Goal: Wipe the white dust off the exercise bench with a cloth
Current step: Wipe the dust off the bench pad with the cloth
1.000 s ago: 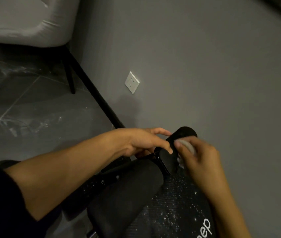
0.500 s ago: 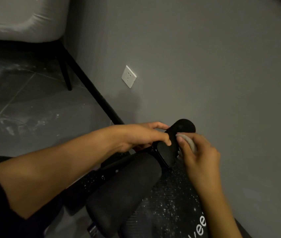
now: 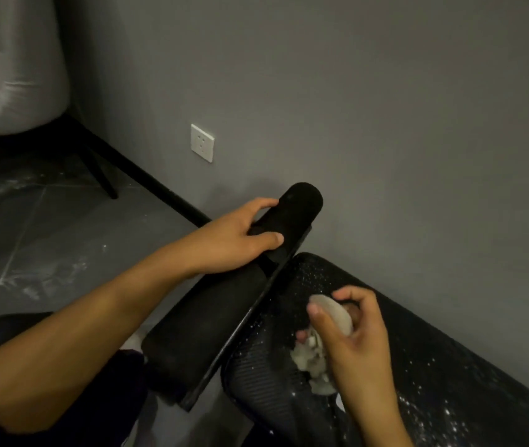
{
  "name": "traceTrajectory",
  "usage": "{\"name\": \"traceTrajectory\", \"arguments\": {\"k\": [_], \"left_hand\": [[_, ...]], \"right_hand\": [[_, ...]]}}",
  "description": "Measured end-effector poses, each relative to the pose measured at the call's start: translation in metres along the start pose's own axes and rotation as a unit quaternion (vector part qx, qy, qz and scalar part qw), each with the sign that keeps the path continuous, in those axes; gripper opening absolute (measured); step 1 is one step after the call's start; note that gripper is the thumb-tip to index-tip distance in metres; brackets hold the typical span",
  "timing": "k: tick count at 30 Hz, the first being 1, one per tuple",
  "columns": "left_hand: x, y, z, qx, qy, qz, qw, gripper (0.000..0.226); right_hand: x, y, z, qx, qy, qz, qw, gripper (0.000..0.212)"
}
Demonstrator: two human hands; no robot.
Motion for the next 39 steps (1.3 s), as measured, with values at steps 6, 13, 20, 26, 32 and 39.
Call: {"name": "traceTrajectory", "arguments": {"k": [6,13,20,26,32,39], "left_hand": [[-0.078,0.015,-0.016,0.266,0.054,-0.019,0.962,0.067],[-0.144,0.058,-0.010,0.436,-0.055,-0.135,0.888,0.087],[-0.138,0.068,0.005,0.450,-0.038,-0.213,0.866,0.086],[-0.138,0.071,0.012,0.426,-0.004,-0.251,0.869,0.078],[-0.142,0.072,0.024,0.419,0.050,-0.278,0.863,0.066],[-0.143,0.073,0.027,0.406,0.072,-0.289,0.864,0.061]], "right_hand": [[-0.030,-0.009,-0.012,-0.116,-0.004,0.036,0.993,0.011],[-0.033,0.019,-0.001,-0.258,-0.129,0.145,0.946,0.034],[-0.028,0.031,-0.027,-0.371,-0.190,0.259,0.871,0.022],[0.000,0.032,-0.027,-0.401,-0.202,0.208,0.869,0.024],[-0.024,0.040,-0.032,-0.408,-0.220,0.268,0.845,0.025],[-0.004,0.041,-0.030,-0.454,-0.222,0.197,0.840,0.019]]}}
Point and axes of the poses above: each hand's wrist, its own x-axis towards the middle knuckle, its own y-axis out of the palm, z = x × y, the point moved 1 cm from there along x, towards the middle knuckle, and after that the axes turned 5 degrees about x, right-handed, at the moved point
